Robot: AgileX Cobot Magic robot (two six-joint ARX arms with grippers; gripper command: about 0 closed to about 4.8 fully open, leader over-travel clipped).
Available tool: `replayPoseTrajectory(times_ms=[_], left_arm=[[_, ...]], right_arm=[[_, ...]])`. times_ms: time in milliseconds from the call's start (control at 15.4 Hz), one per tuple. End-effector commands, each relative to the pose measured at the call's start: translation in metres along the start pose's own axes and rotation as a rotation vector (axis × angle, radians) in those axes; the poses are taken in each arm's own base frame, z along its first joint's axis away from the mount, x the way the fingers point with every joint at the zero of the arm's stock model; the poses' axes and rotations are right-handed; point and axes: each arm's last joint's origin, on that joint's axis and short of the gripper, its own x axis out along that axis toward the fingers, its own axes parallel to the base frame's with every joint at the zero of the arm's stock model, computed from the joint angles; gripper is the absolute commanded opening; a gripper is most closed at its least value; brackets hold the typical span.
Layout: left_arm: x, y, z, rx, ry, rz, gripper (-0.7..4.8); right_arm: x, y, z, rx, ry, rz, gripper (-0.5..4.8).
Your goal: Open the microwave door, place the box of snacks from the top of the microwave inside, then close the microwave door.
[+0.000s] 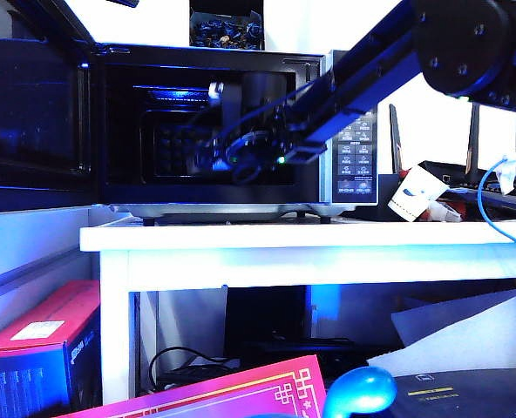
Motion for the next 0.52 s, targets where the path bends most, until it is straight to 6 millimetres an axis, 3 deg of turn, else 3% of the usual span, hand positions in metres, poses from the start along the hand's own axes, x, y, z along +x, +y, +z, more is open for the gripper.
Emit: replayPoseTrajectory(times_ms=[65,521], left_arm=[[-0.0017,-0.0010,0.0015,0.005,-0.008,-0.004,-0.05],[-0.0018,-0.0020,-0.0010,-0.014,0.013,-0.012,-0.05]], right_arm=[[0.0000,0.0011,0.0103,0.008,-0.053,0.002,2.65],[0.0007,0.0031,0.0025,0.014,-0.047,0.006,2.64]])
